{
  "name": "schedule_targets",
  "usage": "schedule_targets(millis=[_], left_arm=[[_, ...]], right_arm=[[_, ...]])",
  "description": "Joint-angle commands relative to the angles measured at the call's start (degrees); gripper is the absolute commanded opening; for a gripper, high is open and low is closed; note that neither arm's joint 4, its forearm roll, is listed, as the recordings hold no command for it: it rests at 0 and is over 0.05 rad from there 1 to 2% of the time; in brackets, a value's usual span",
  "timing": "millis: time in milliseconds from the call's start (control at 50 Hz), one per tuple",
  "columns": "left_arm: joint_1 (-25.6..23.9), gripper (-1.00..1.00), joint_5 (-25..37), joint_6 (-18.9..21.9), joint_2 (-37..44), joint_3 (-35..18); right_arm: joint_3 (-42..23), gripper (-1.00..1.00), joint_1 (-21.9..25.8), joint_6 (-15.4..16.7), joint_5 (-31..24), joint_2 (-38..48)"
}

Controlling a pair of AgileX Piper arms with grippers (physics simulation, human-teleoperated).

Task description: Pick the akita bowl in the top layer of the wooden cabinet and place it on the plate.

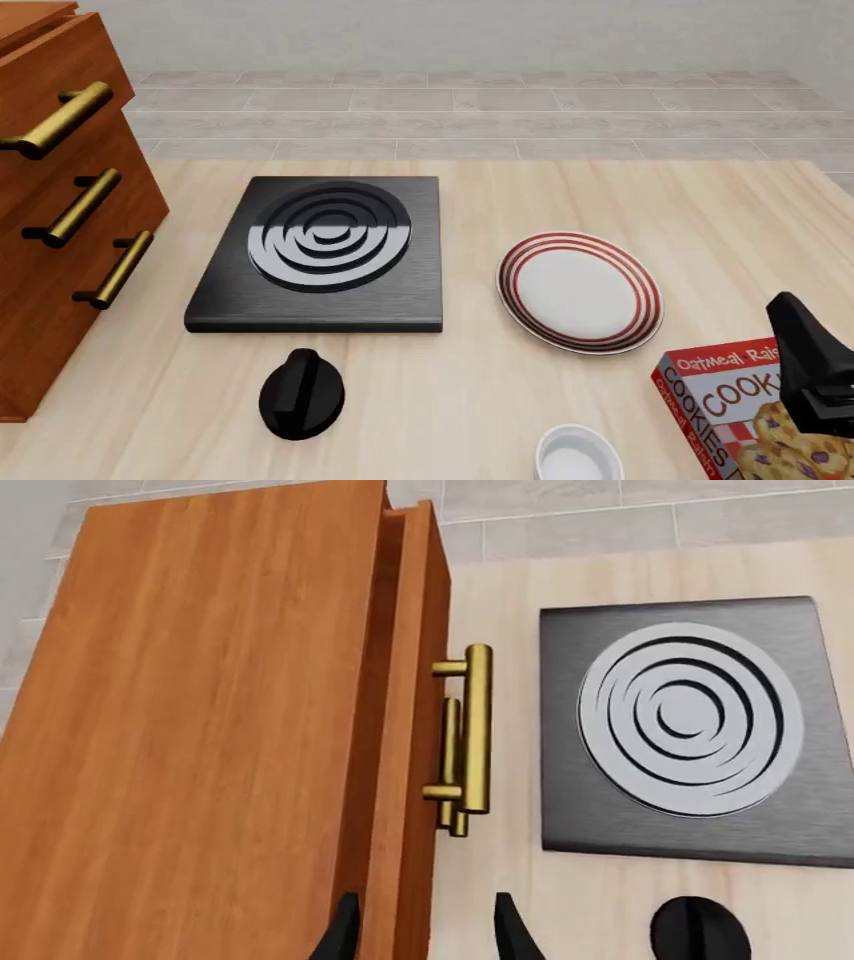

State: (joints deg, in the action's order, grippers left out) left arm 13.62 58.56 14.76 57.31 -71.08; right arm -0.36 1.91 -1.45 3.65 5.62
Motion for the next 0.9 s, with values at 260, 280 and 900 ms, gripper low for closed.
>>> schedule_targets(millis=[260,280,900], left_arm=[[1.3,1.0,-4.1,-0.1,1.3,5.2],[1.4,1.0,-4.2,-0.3,1.3,5.4],[3.1,1.0,-7.2,-0.1,2.3,8.6]], right_arm=[[0.0,1.0,0.0,0.4,0.4,0.6],[0.0,1.0,0.0,0.4,0.2,0.4],[0.0,1.0,0.0,0.2,0.5,0.7]])
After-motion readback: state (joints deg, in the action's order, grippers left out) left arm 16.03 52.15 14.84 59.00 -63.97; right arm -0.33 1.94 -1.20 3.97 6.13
